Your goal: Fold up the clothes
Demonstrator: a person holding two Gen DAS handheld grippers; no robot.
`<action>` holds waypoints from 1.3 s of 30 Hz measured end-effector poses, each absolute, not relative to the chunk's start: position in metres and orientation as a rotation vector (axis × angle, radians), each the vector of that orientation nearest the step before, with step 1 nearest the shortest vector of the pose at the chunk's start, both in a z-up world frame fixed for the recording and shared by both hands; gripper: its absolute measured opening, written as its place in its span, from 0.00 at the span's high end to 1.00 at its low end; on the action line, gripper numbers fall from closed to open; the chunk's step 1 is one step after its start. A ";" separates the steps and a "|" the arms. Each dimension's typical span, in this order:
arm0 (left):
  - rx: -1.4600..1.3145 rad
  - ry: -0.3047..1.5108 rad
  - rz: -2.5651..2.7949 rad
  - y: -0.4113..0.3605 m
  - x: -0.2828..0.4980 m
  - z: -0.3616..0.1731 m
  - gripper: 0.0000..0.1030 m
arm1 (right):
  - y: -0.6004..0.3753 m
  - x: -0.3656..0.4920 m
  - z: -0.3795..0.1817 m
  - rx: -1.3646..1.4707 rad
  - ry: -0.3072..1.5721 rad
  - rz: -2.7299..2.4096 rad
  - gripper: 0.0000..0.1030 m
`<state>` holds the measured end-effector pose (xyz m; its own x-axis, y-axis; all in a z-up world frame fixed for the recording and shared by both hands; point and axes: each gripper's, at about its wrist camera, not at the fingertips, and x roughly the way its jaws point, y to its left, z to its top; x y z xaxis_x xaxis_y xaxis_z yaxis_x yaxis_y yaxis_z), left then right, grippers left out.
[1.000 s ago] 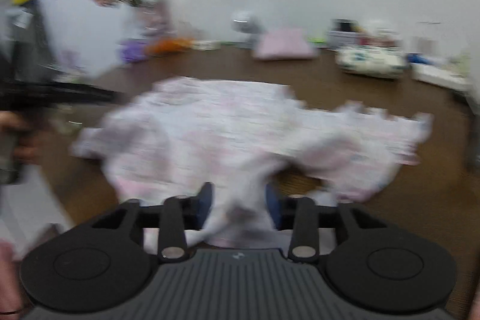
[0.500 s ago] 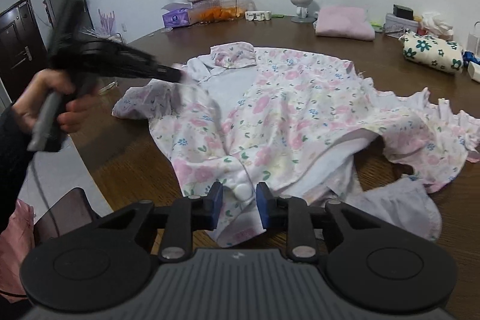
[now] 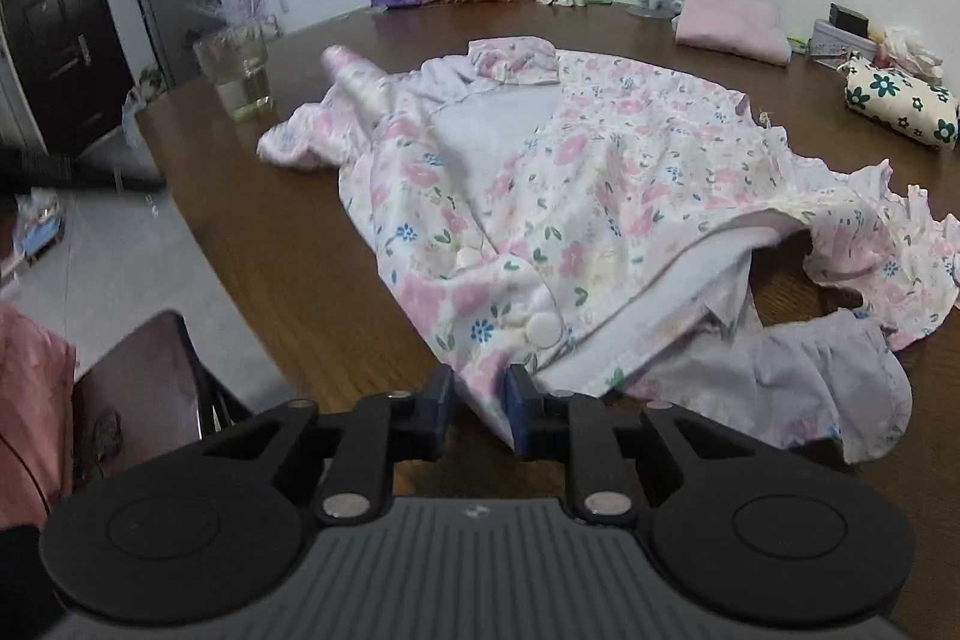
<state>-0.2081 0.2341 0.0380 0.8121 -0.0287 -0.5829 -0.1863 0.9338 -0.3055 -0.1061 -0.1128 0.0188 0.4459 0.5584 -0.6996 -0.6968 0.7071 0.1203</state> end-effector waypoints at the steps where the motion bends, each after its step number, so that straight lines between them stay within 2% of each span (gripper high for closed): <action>1: -0.369 0.581 0.100 0.237 -0.210 0.045 0.86 | -0.116 -0.108 0.021 -0.189 0.786 0.783 0.80; 2: -0.347 0.563 0.083 0.232 -0.204 0.050 0.81 | -0.119 -0.110 0.023 -0.180 0.780 0.782 0.78; 3: -0.316 0.554 0.056 0.223 -0.194 0.053 0.72 | -0.124 -0.111 0.028 -0.164 0.762 0.776 0.76; 4: -0.293 0.559 0.023 0.213 -0.181 0.052 0.62 | -0.128 -0.112 0.032 -0.147 0.743 0.768 0.65; 5: -0.273 0.566 -0.012 0.202 -0.169 0.051 0.58 | -0.133 -0.112 0.037 -0.132 0.725 0.749 0.58; 6: -0.252 0.574 -0.046 0.192 -0.156 0.049 0.57 | -0.137 -0.110 0.040 -0.121 0.710 0.727 0.57; 11: -0.149 0.657 -0.086 0.162 -0.101 0.024 0.55 | -0.148 -0.093 0.046 -0.061 0.699 0.631 0.57; 14: -0.159 0.715 -0.095 0.167 -0.095 0.006 0.60 | -0.139 -0.080 0.048 -0.065 0.687 0.629 0.57; 15: -0.169 0.724 -0.107 0.170 -0.096 0.002 0.72 | -0.134 -0.075 0.049 -0.070 0.685 0.634 0.56; 16: -0.180 0.732 -0.119 0.173 -0.096 -0.003 0.89 | -0.128 -0.070 0.049 -0.077 0.685 0.643 0.55; 17: -0.199 0.715 -0.136 0.180 -0.100 -0.002 0.92 | -0.119 -0.064 0.048 -0.087 0.691 0.661 0.55; 18: -0.220 0.692 -0.154 0.187 -0.104 0.000 0.88 | -0.111 -0.058 0.047 -0.097 0.697 0.680 0.55; 20: -0.254 0.641 -0.136 0.203 -0.105 0.009 0.87 | -0.092 -0.046 0.046 -0.094 0.713 0.741 0.53; 22: -0.268 0.600 -0.088 0.218 -0.106 0.021 0.74 | -0.071 -0.038 0.043 -0.079 0.710 0.841 0.41; 23: -0.274 0.579 -0.063 0.225 -0.107 0.027 0.72 | -0.061 -0.035 0.039 -0.078 0.708 0.880 0.36; 24: -0.280 0.559 -0.039 0.232 -0.108 0.033 0.69 | -0.051 -0.032 0.035 -0.076 0.707 0.919 0.47; 25: -0.286 0.539 -0.015 0.240 -0.109 0.039 0.67 | -0.042 -0.030 0.031 -0.078 0.710 0.956 0.65; 26: -0.289 0.506 -0.007 0.244 -0.113 0.048 0.65 | -0.036 -0.031 0.027 -0.094 0.717 0.995 0.98; 28: -0.286 0.446 -0.003 0.250 -0.122 0.064 0.54 | -0.030 -0.047 0.023 -0.172 0.674 1.129 0.98; 31: -0.266 0.423 -0.033 0.249 -0.125 0.076 0.51 | -0.035 -0.083 0.020 -0.365 0.615 1.281 0.96; 32: -0.262 0.428 -0.058 0.245 -0.124 0.075 0.50 | -0.038 -0.090 0.018 -0.408 0.616 1.305 0.90; 34: -0.255 0.481 -0.116 0.235 -0.114 0.066 0.44 | -0.044 -0.102 0.017 -0.472 0.613 1.342 0.52; 35: -0.245 0.523 -0.147 0.229 -0.109 0.057 0.44 | -0.049 -0.099 0.022 -0.430 0.594 1.323 0.29; 39: -0.207 0.703 -0.241 0.211 -0.099 0.019 0.44 | -0.068 -0.070 0.039 -0.208 0.594 1.172 0.29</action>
